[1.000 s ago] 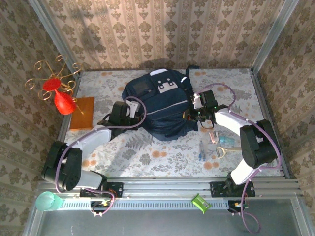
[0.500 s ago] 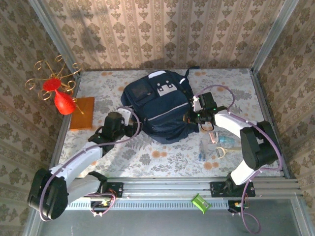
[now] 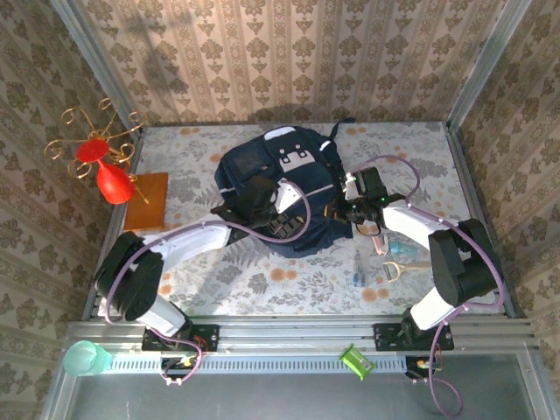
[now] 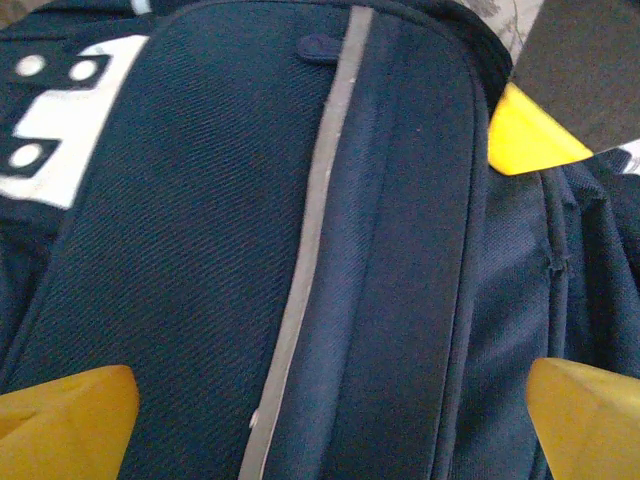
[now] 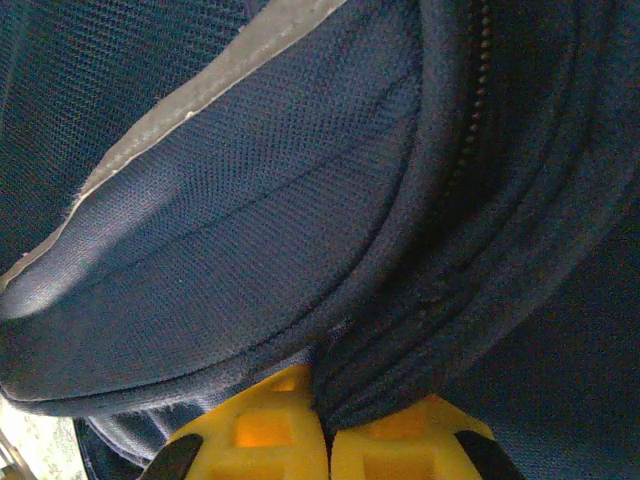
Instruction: Pack the student bag
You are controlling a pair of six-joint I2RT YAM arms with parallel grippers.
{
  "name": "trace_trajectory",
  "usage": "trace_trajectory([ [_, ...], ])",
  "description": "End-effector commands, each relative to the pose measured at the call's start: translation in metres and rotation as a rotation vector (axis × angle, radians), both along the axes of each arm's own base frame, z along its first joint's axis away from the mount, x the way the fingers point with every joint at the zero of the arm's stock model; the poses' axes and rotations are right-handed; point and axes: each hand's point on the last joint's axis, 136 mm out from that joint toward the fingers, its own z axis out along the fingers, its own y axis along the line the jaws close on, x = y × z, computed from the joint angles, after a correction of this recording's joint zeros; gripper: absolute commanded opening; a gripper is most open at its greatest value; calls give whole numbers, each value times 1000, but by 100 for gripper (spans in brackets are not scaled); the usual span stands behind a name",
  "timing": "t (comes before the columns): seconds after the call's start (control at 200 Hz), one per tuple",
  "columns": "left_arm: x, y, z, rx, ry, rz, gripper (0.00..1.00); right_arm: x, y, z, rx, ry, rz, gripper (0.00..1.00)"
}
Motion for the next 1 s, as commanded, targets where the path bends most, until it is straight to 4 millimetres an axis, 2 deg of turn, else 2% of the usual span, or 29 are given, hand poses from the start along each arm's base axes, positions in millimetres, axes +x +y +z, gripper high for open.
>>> trace_trajectory([
  [0.0, -1, -10, -8, 83, -7, -91, 96, -6, 16, 14, 78, -20, 56, 0],
  [0.13, 12, -11, -15, 123, 8, -52, 76, -8, 16, 10, 73, -9, 61, 0],
  [0.225, 18, -11, -11, 90, 36, -30, 62, -9, 13, 6, 47, -7, 66, 0],
  [0.335, 20, -13, -1, 34, 49, -32, 56, -11, 9, -1, 10, 6, 70, 0],
  [0.51, 22, -12, 9, -40, 91, -54, 52, -12, 9, -6, 2, 14, 79, 0],
  [0.655, 29, -9, 9, -54, 110, -39, 38, -11, 9, -8, 0, 20, 84, 0],
  [0.77, 33, -8, 12, -67, 121, -41, 18, -11, 6, -9, -20, 24, 73, 0],
  [0.82, 36, -5, 15, -80, 125, -32, 9, -11, 3, -10, -41, 28, 66, 6],
  [0.92, 42, 2, 22, -107, 119, 3, 0, -15, -12, -7, -122, 30, 28, 23],
  [0.98, 47, 10, 27, -125, 111, 47, 0, -21, -30, -4, -204, 32, -18, 39],
  [1.0, 48, 12, 29, -134, 111, 60, 0, -24, -35, -4, -226, 37, -29, 42],
])
